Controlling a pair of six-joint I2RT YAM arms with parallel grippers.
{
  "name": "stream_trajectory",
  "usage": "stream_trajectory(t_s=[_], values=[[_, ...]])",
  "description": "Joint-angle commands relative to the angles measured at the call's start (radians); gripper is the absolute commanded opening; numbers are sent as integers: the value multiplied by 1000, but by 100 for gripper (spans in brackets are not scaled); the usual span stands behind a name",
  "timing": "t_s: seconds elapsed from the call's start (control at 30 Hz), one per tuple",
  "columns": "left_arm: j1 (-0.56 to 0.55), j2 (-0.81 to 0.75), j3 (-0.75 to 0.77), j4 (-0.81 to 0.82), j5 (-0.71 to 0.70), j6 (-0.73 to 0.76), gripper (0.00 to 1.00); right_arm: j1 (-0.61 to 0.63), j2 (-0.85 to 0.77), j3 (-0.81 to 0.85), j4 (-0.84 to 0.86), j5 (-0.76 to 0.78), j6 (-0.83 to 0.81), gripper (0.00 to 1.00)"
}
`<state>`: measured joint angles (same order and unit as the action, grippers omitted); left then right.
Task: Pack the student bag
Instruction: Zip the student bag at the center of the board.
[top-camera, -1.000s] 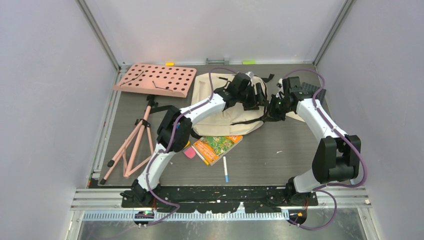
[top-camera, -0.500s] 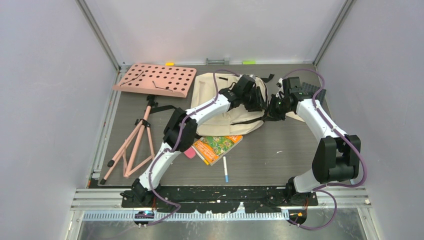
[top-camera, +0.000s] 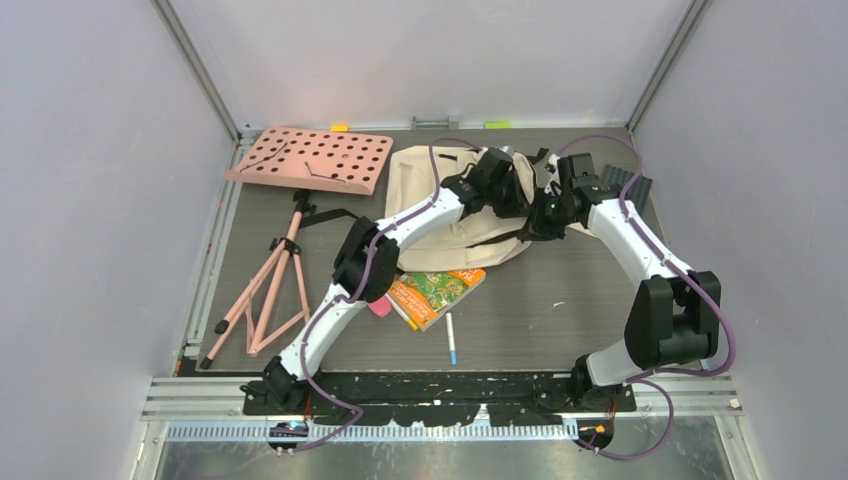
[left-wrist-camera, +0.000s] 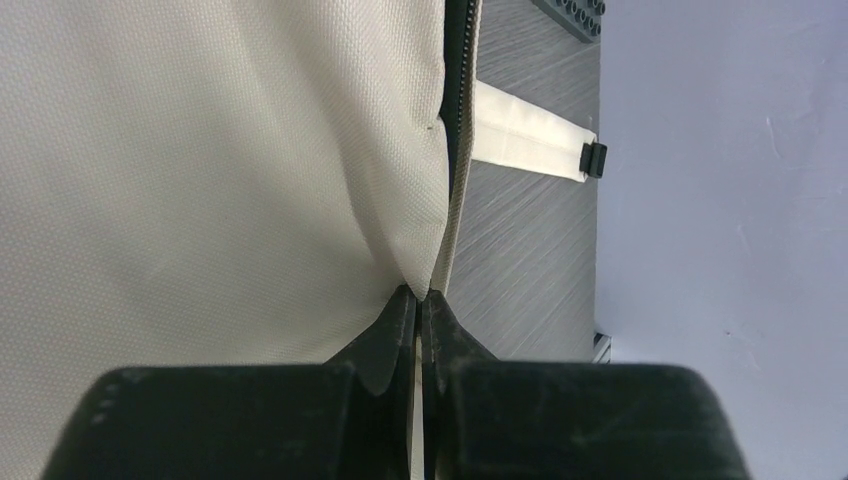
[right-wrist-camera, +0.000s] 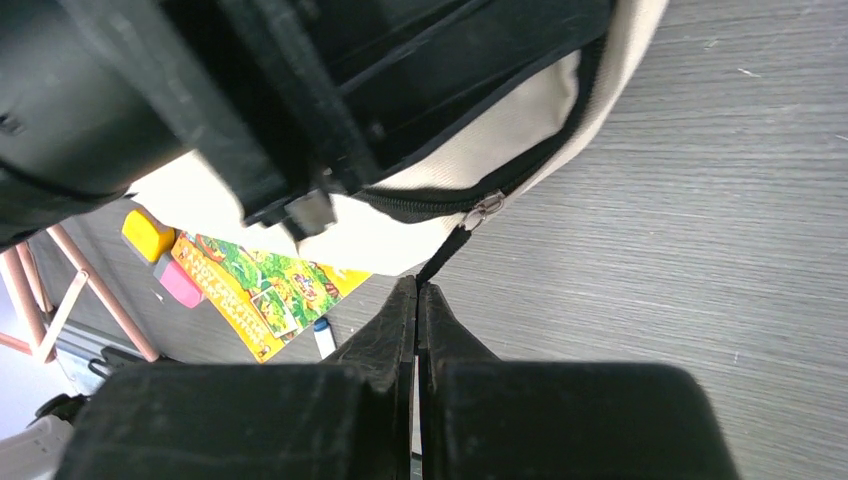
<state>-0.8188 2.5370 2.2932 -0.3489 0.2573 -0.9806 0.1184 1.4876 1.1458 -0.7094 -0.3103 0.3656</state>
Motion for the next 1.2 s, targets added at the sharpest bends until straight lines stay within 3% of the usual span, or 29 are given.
stream_trajectory(t_s=[0.0,0.67,0.83,0.9,1.03,1.17], values=[[3,4,66,102,-3,15,0,57,-62,6,32,-10,-19,1],[97,1,57,241,52,109,0,293,68,119,15,78,-11,1],[137,-113,-78,240,123,197,37,300,78,164,-13,166,-3,1],[156,-196,-186,240,115,235,47,300,84,173,-22,196,-3,3],[196,-378,-444,290,60,274,59,300,106,201,-52,258,15,5],[240,-501,-586,290,54,301,63,299,123,211,-83,277,21,5]])
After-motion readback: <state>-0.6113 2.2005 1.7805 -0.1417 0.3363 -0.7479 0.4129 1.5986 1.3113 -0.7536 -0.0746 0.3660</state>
